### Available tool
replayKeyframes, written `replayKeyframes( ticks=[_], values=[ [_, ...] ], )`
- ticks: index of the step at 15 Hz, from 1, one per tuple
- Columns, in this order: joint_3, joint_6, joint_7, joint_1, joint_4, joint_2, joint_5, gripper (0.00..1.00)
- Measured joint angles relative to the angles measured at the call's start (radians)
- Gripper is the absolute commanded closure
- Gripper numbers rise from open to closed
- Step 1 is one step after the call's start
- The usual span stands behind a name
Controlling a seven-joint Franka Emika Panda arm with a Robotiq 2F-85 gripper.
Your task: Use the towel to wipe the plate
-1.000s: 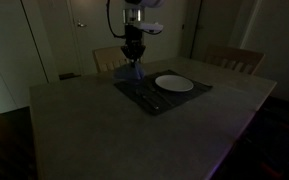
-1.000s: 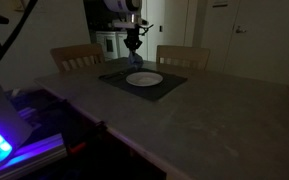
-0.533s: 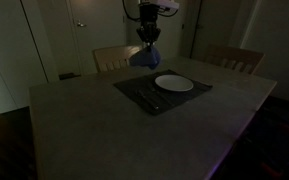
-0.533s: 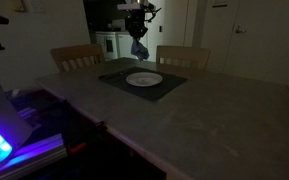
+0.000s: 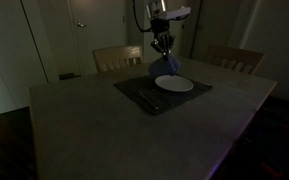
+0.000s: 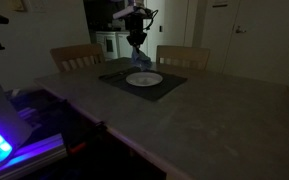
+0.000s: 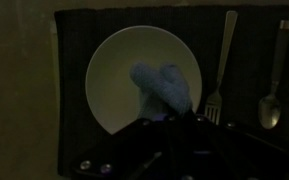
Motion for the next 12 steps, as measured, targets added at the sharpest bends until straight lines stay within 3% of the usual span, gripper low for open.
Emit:
replayKeyframes(
  ticks=[5, 12],
  values=[
    [0.000, 0.023, 0.092, 0.036, -0.072, 0.026, -0.016, 0.98],
    [-0.005, 0.024, 0.100, 0.043, -0.090, 0.087, -0.015, 0.98]
  ],
)
